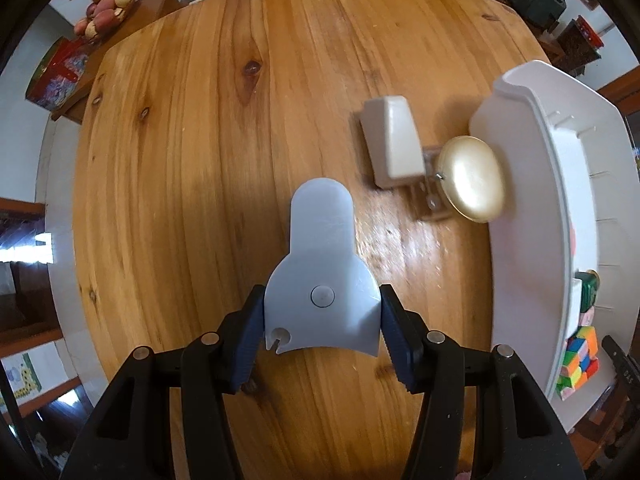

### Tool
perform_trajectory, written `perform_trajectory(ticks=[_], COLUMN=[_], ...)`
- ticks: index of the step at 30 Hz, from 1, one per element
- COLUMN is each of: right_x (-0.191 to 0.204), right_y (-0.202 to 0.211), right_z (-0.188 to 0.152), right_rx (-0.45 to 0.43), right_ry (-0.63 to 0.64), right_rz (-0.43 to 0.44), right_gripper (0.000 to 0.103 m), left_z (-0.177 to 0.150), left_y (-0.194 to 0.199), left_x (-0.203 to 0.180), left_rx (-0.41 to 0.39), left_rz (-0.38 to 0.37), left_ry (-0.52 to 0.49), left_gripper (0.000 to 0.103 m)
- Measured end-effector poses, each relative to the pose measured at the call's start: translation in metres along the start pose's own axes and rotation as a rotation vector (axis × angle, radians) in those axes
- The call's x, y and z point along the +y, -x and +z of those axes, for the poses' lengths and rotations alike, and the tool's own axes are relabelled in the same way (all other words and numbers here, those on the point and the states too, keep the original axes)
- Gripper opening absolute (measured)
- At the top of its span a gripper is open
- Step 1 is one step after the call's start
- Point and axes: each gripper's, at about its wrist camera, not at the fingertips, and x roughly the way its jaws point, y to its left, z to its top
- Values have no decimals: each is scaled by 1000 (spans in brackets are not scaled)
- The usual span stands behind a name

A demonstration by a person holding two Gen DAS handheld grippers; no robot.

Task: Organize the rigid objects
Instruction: 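Carry the white plastic stand with the left gripper over the tray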

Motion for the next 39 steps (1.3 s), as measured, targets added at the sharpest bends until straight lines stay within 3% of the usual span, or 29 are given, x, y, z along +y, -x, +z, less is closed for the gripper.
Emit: perform_trajectory(ticks=[13,30,39], right_x=[2,17,26], right_y=[-3,-7,-3], right_z=[5,13,12], right_rx=[30,68,85], right_ry=[148,380,495], right_rz=[63,82,74], right_gripper=[17,20,20], left_z=[-51,-98,-110], left_y=[37,73,83], left_x=[-33,-83,-119], left_rx=[-23,-63,-86], left_rz=[17,-69,-127], left_ry=[87,179,150], left_gripper=[58,58,59])
